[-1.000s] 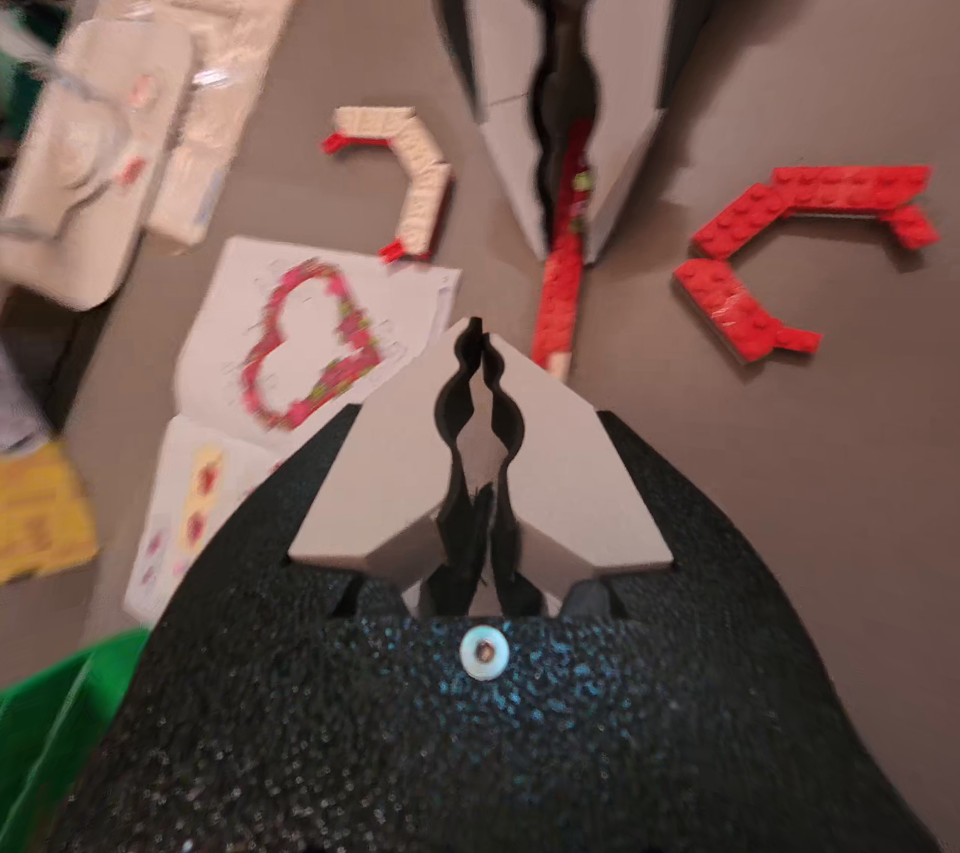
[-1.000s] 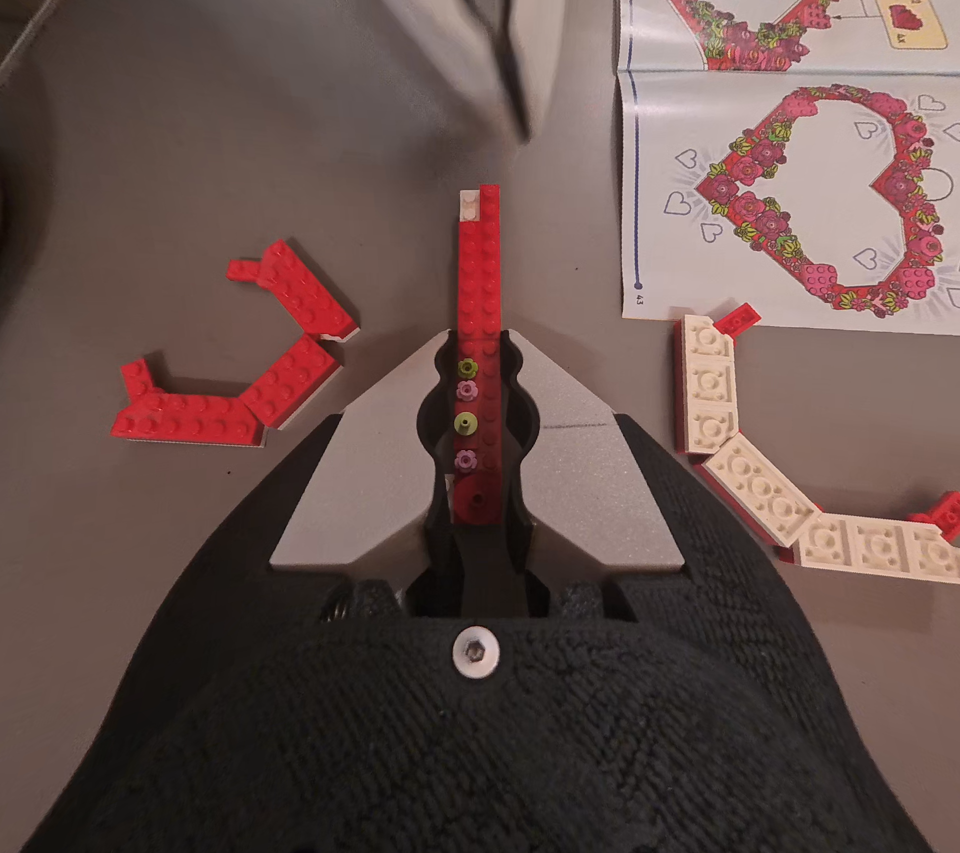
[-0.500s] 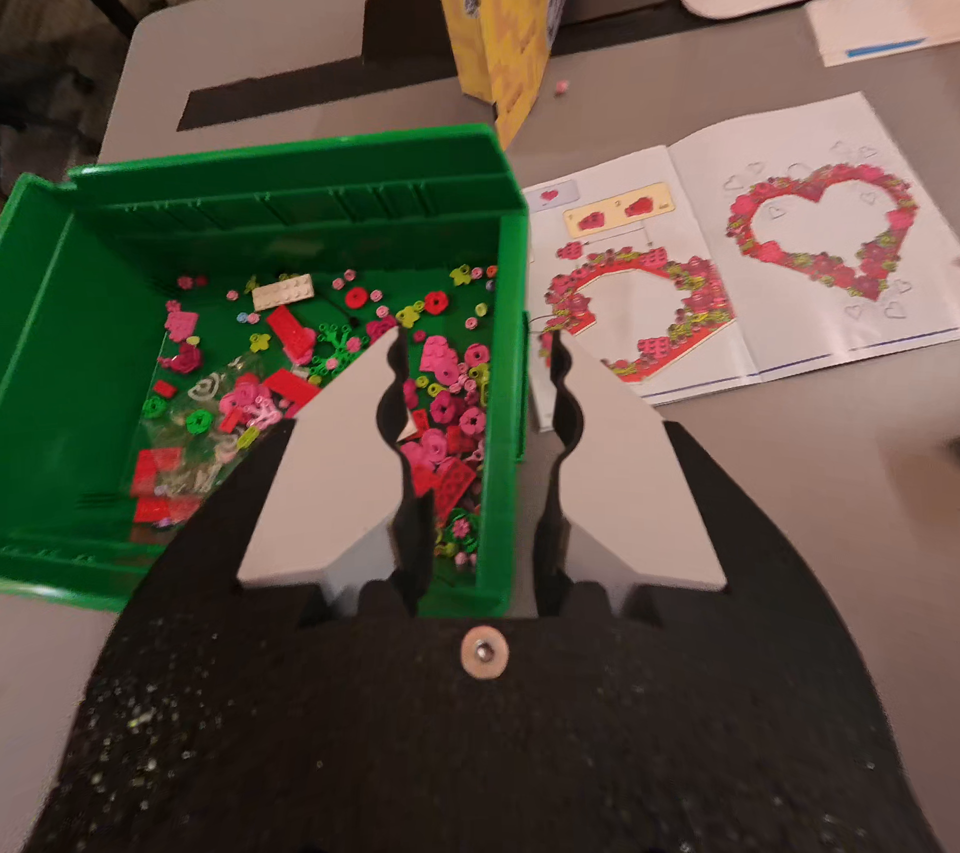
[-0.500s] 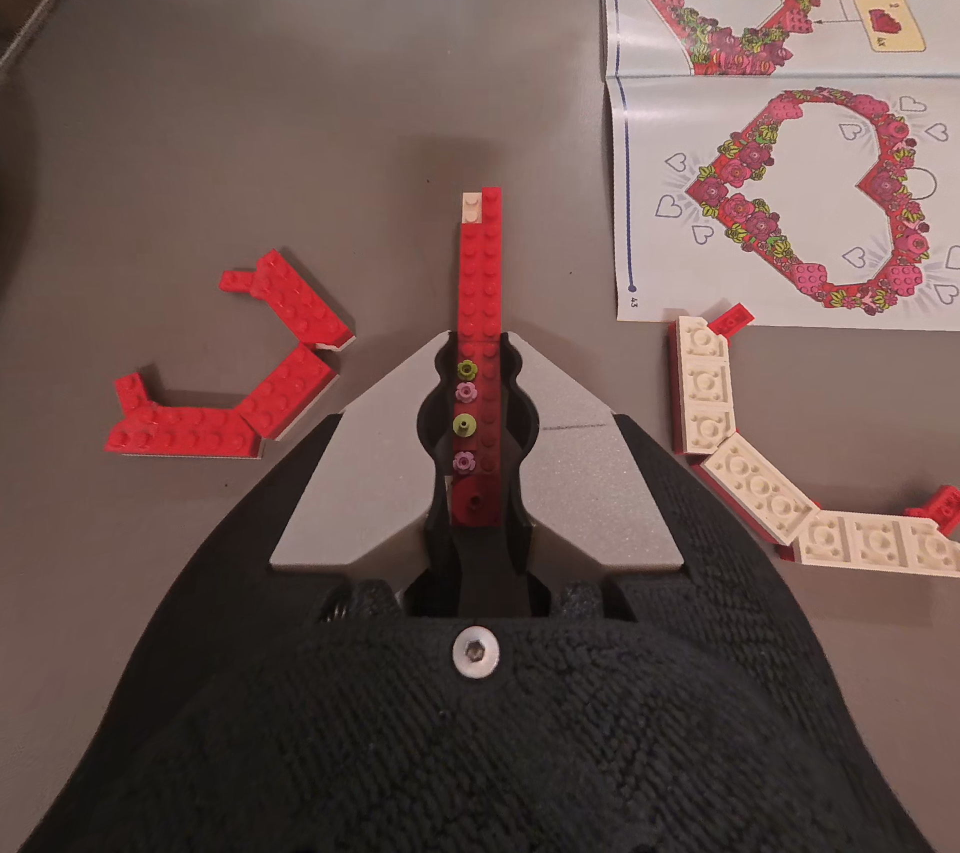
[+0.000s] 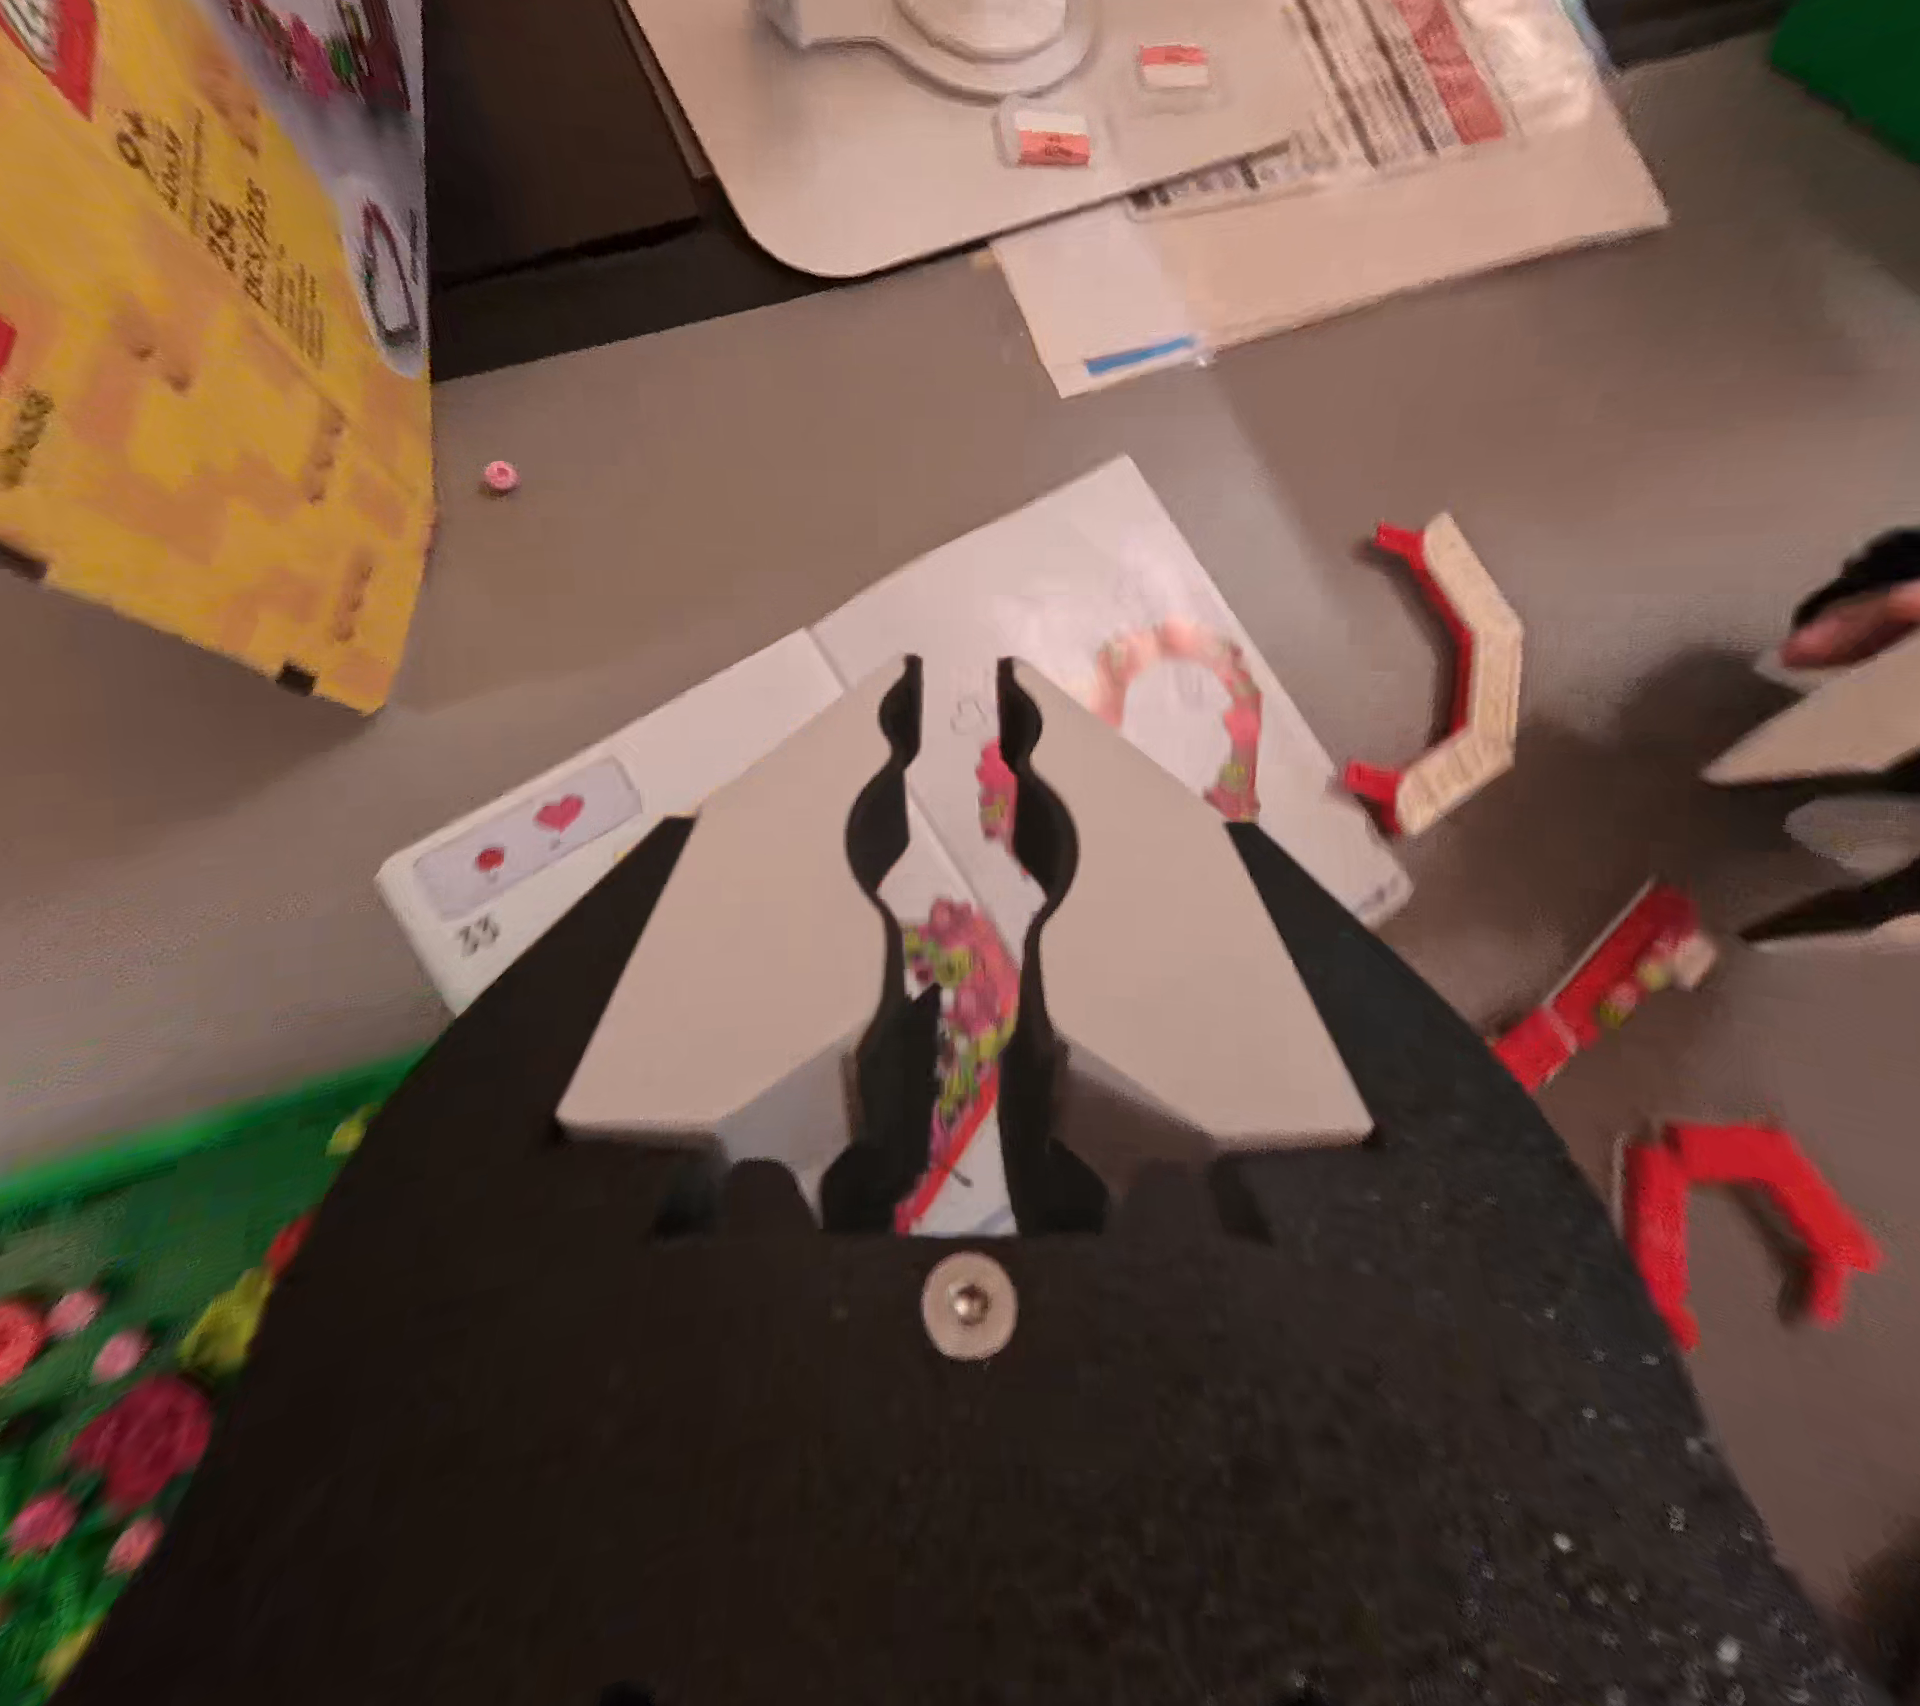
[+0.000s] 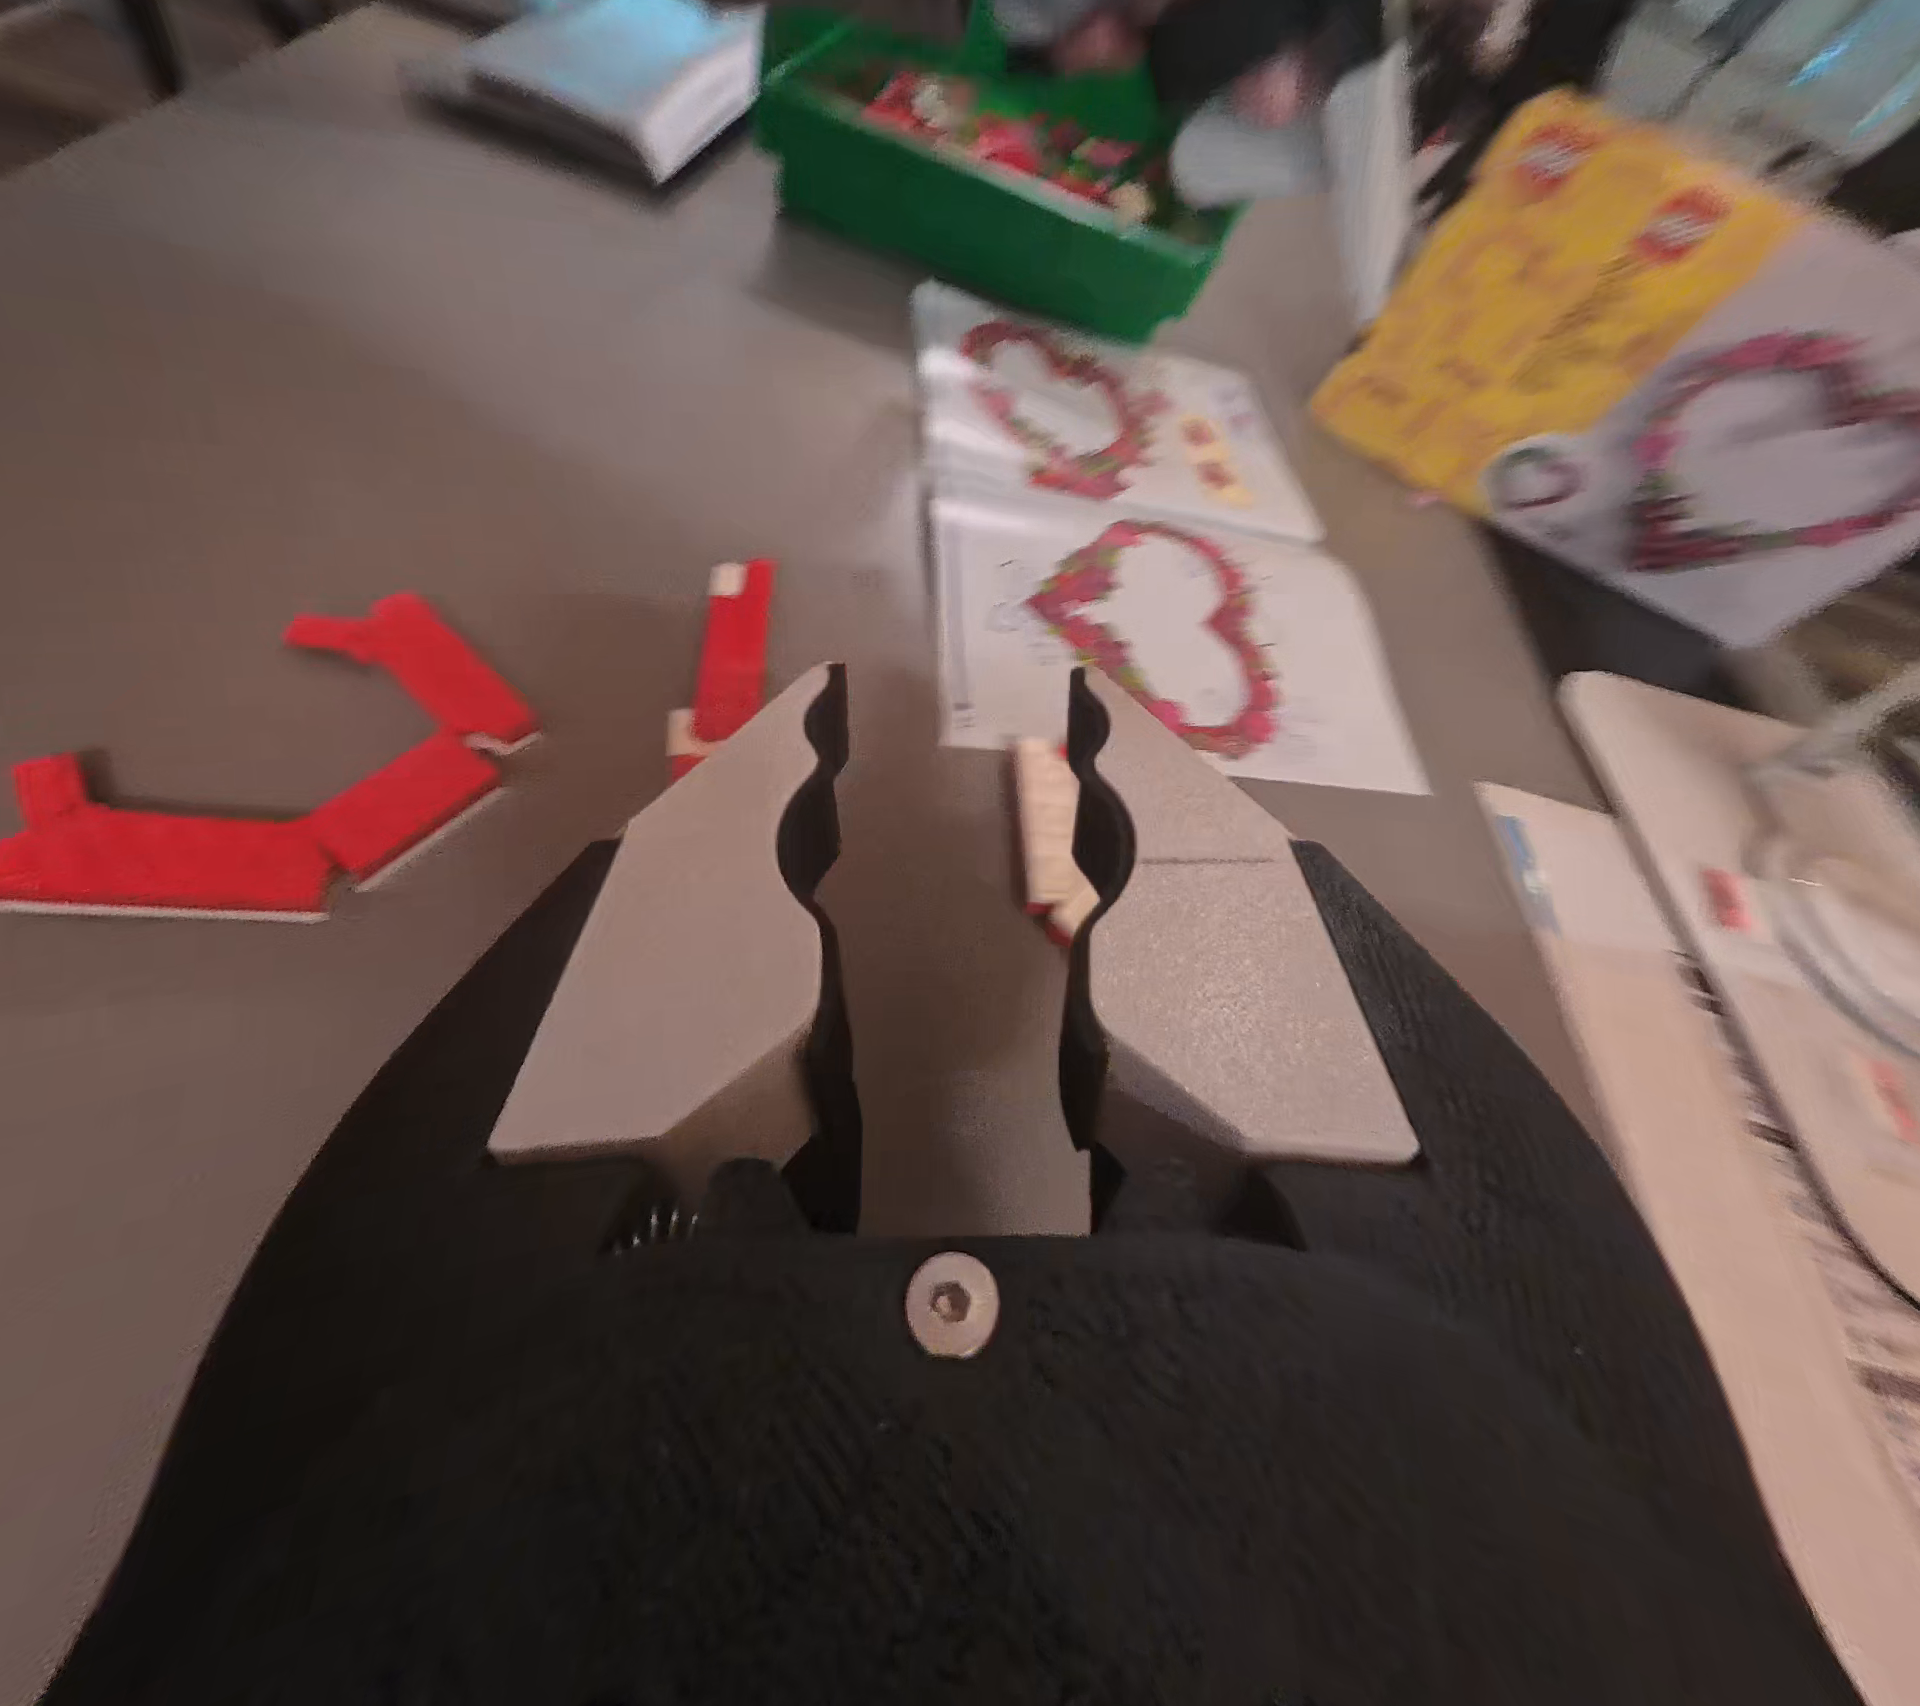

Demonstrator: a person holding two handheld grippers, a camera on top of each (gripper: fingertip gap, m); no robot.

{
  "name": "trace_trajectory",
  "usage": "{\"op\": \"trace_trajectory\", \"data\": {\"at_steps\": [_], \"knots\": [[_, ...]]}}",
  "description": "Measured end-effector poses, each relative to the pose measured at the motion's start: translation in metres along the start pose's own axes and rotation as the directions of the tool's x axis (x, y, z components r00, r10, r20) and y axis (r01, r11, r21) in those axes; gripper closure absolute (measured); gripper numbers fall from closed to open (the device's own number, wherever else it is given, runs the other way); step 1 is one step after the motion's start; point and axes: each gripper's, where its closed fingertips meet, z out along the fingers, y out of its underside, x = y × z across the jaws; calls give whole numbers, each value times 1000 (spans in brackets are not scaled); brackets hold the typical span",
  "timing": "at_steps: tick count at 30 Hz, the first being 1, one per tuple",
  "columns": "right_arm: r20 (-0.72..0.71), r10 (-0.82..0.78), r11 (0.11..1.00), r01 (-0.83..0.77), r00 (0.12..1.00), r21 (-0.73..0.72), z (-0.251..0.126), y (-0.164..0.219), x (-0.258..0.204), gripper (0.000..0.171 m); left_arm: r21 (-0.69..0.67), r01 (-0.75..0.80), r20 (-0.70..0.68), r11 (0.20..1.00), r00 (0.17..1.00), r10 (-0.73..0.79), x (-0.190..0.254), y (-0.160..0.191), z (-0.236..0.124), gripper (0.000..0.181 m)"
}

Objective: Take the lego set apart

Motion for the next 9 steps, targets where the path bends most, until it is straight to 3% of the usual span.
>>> {"op": "trace_trajectory", "data": {"at_steps": [1,5,9], "knots": [[-61,-8,999,11,998,44,-8,-3,12,130,-17,55,-11,998,998,-55,-9,-7,12,170],[-268,-122,985,150,956,86,-28,4,46,137,-100,197,86,975,978,-189,-59,-20,54,174],[-269,-153,983,173,951,54,-20,10,46,142,-207,247,234,947,952,-197,-99,-16,75,175]]}}
